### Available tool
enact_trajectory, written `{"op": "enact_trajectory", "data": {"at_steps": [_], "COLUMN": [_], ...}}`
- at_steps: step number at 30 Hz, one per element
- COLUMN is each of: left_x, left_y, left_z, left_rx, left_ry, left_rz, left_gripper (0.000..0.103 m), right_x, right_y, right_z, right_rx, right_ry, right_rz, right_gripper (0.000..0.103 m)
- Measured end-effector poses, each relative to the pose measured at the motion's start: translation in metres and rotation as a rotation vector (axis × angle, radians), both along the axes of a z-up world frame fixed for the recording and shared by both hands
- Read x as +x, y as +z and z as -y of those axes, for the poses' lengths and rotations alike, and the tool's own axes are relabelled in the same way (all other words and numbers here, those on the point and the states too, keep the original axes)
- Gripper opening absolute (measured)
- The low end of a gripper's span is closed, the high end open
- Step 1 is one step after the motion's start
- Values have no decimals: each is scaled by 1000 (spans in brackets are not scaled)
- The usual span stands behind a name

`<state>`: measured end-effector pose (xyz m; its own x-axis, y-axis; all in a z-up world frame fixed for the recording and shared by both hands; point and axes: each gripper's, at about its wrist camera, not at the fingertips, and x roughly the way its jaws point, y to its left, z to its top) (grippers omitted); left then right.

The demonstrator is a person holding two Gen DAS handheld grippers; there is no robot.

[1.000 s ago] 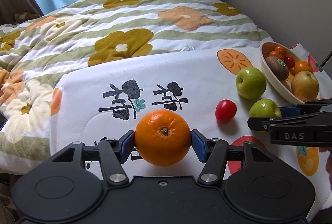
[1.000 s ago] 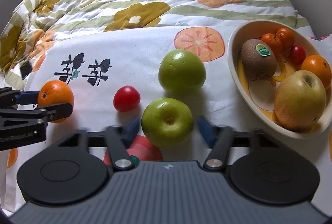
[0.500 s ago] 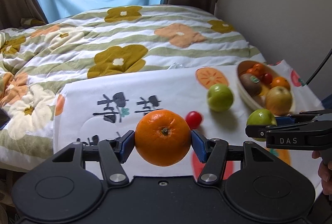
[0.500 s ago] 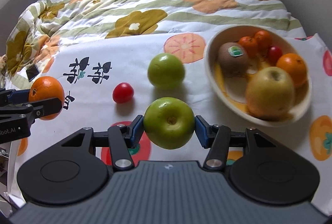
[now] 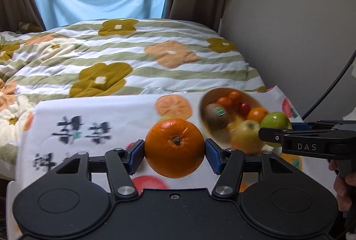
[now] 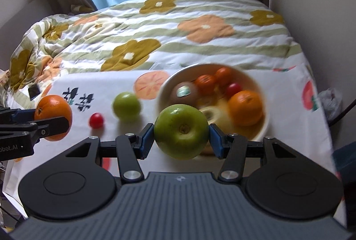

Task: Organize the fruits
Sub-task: 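Lower the orange into the bowl with the left tool while the right tool drops the apple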

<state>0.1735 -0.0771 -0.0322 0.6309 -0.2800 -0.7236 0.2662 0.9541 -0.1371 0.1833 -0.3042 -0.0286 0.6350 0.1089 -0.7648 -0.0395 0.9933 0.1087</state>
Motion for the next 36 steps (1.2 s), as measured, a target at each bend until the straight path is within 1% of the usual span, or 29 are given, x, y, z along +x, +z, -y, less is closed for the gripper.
{"op": "enact_trajectory", "data": {"at_steps": [4, 10, 17, 25, 26, 27, 29, 31, 36], "left_x": [11, 35, 59, 63, 62, 61, 57, 54, 46], "left_y": [-7, -31, -55, -68, -67, -64, -56, -48, -38], "left_z": [35, 71, 89, 103, 103, 103, 103, 101, 89], "left_rx": [-13, -19, -8, -1, -1, -2, 6, 10, 9], "left_ry": [20, 61, 113, 135, 138, 137, 144, 149, 186], "left_rz": [3, -24, -64, -97, -88, -72, -30, -3, 10], "left_gripper": [63, 63, 63, 63, 68, 80, 95, 95, 95], "right_x": [8, 26, 42, 57, 57, 58, 58, 62, 71], "right_y": [0, -10, -18, -22, -22, -22, -22, -21, -19], "right_z": [30, 56, 68, 82, 82, 83, 84, 86, 85], "right_rx": [-16, -15, -2, 16, 17, 19, 21, 24, 30], "right_ry": [22, 68, 133, 134, 133, 134, 133, 135, 149], "right_rz": [25, 21, 26, 35, 35, 35, 35, 38, 48], "right_gripper": [68, 68, 68, 68, 68, 68, 68, 68, 68]}}
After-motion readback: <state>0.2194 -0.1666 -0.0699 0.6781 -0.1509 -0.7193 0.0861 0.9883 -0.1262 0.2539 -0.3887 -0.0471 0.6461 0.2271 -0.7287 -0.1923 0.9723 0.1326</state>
